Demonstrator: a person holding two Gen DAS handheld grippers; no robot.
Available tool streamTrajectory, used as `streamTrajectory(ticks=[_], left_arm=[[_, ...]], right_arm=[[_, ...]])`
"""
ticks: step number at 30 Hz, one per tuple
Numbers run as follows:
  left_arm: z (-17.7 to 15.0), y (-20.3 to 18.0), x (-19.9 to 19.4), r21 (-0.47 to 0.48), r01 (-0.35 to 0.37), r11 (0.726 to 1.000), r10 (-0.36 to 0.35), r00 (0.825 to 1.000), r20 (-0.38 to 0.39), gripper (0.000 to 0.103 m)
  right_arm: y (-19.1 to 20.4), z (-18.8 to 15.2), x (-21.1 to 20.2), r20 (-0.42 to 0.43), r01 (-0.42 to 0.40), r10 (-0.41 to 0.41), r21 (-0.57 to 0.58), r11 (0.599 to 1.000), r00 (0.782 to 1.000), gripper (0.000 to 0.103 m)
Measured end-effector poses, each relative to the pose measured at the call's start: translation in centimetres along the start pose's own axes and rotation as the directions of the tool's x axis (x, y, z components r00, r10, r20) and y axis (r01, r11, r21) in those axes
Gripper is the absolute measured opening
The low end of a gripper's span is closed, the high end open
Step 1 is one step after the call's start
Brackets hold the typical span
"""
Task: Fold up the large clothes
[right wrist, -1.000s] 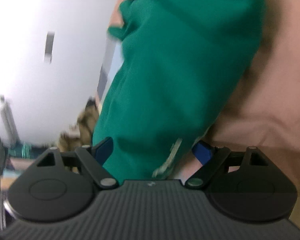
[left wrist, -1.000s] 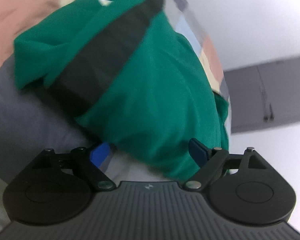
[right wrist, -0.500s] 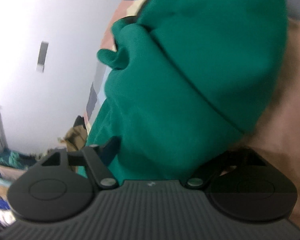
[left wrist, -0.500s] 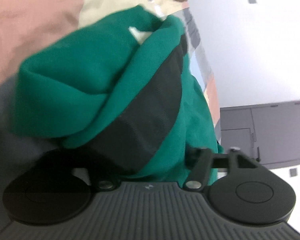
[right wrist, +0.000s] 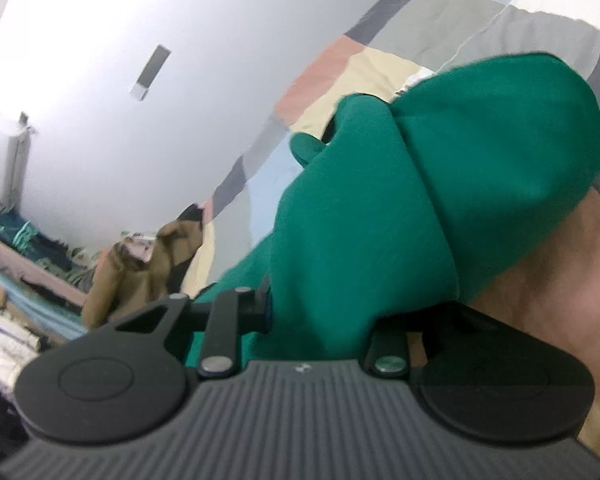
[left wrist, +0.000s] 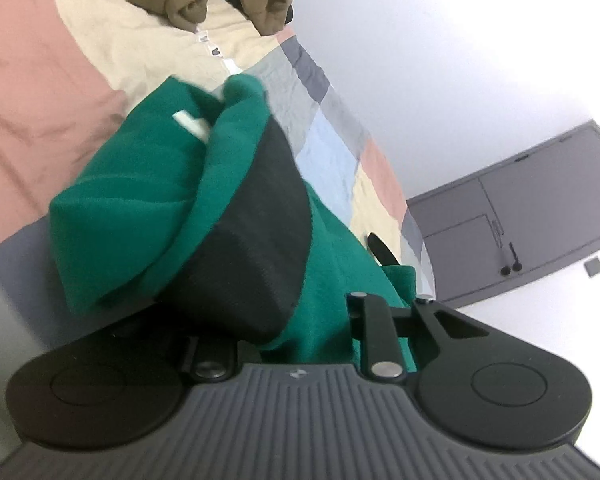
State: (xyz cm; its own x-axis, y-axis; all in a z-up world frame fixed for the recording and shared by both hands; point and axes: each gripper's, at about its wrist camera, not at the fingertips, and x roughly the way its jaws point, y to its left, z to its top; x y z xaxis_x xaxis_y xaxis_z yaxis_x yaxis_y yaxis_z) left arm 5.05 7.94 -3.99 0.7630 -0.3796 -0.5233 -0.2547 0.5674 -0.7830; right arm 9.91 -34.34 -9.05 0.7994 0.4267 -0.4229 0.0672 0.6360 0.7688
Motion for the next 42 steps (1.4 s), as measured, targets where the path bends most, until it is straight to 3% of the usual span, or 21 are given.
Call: streamTrajectory(ticks=[6,10,12,14,16,20,24,27,32,36,39,42], left_arm=[[-1.9,0.8,-4.2,0.005,0.025,1.0,-0.024,0.999,-0.025,0.028],[-1.7,1.0,-3.3,0.039,0.003,0.999,-0.002,0.999,-0.036,0.03],[-0.9,1.2,-2.3,0.03,-0.004,1.0,0.005,0.998,-0.055,0.036],[-0.6,1.8,-2.7,0.01,0.017,1.0,-0.016,0.996,-0.087,0.059],[-0.7,1.6,-2.7,0.019,0.041,0.999,-0.039,0.994,-0.101,0.063],[-1.1,0.6,-4.4,0.06,0.09,0.994,-0.085,0.993,-0.084,0.067],[-0.8,-1.3,-5.1,0.165,0.106,0.98,-0.098,0.994,-0.056,0.067],[-0.2,-3.1,-4.0,0.262,0.092,0.961,-0.088,0.996,-0.028,0.068],[2.3,-4.3,-0.9,0.32,0.076,0.944,-0.081,0.997,0.002,0.068],[4.8,-4.2,1.1,0.326,0.107,0.939,-0.117,0.993,0.01,0.068],[6.1,-3.6,2.4,0.294,0.133,0.946,-0.148,0.989,0.029,0.068],[6.6,-3.3,3.5,0.307,0.147,0.94,-0.171,0.984,0.054,0.068]], right_arm=[[0.6,-1.8,-5.1,-0.023,-0.031,0.03,-0.029,0.999,0.999,0.033],[0.1,-2.2,-5.3,-0.051,-0.03,0.03,0.003,1.0,0.998,0.037],[-0.4,-2.2,-5.2,-0.065,-0.02,0.022,0.027,0.999,0.998,0.043],[-0.4,-2.1,-5.3,-0.076,-0.043,0.046,0.044,0.998,0.996,0.057],[-0.1,-2.1,-5.6,-0.078,-0.066,0.069,0.041,0.997,0.995,0.065],[0.4,-1.8,-6.6,-0.072,-0.084,0.085,0.021,0.996,0.994,0.066],[2.2,-1.1,-7.5,-0.04,-0.108,0.104,-0.099,0.989,0.994,0.066],[3.8,-0.1,-6.5,-0.024,-0.093,0.09,-0.221,0.971,0.996,0.066],[5.5,2.1,-2.9,0.001,-0.051,0.055,-0.355,0.933,0.999,0.065],[6.4,3.6,-0.1,0.068,-0.018,0.05,-0.4,0.916,0.996,0.065],[7.1,4.2,1.6,0.113,0.003,0.057,-0.471,0.882,0.992,0.065],[7.2,4.9,3.2,0.123,0.006,0.064,-0.5,0.866,0.99,0.065]])
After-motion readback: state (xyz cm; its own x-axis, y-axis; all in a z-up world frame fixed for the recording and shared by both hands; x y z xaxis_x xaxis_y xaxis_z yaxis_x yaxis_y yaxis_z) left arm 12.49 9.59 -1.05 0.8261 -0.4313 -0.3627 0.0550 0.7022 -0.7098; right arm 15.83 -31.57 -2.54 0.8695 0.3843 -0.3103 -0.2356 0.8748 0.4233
